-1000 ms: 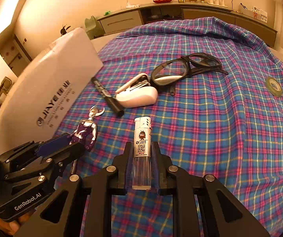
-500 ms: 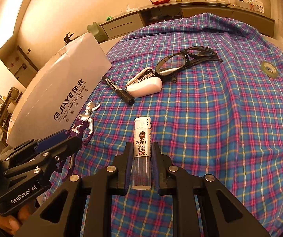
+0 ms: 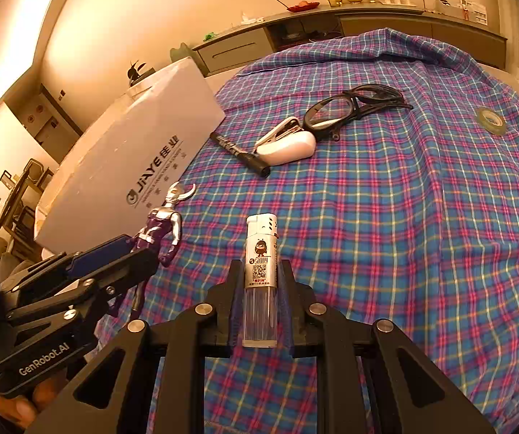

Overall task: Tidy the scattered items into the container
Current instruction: 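Lift and carry the figure with the left tool while the right tool carries the tube over the box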

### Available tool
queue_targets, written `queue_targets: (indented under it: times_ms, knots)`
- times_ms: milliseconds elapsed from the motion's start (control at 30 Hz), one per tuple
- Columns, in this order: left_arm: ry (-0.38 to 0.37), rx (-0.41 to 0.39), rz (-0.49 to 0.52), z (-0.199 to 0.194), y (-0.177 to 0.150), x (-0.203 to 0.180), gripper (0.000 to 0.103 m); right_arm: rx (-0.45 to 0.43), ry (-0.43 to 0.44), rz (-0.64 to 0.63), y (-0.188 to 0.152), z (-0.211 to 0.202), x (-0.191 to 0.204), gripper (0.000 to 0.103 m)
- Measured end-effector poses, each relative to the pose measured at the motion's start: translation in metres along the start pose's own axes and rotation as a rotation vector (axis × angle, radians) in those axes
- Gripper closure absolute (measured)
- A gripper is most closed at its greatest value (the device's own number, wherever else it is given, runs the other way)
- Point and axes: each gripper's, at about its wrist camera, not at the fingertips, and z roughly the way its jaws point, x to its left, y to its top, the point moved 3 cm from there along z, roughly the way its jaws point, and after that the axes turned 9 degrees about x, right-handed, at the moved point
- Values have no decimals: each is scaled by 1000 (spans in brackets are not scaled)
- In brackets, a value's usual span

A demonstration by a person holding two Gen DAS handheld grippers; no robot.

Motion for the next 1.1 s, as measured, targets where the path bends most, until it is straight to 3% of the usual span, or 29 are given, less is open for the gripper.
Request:
queue_targets:
  times_ms: [600, 1100]
  knots:
    - [-56, -53, 7, -41, -15, -3, 67, -31, 58, -29, -29, -25, 33, 83]
    - [-109, -135, -37, -87, -11, 19, 67, -92, 95, -111, -26, -53, 75, 83]
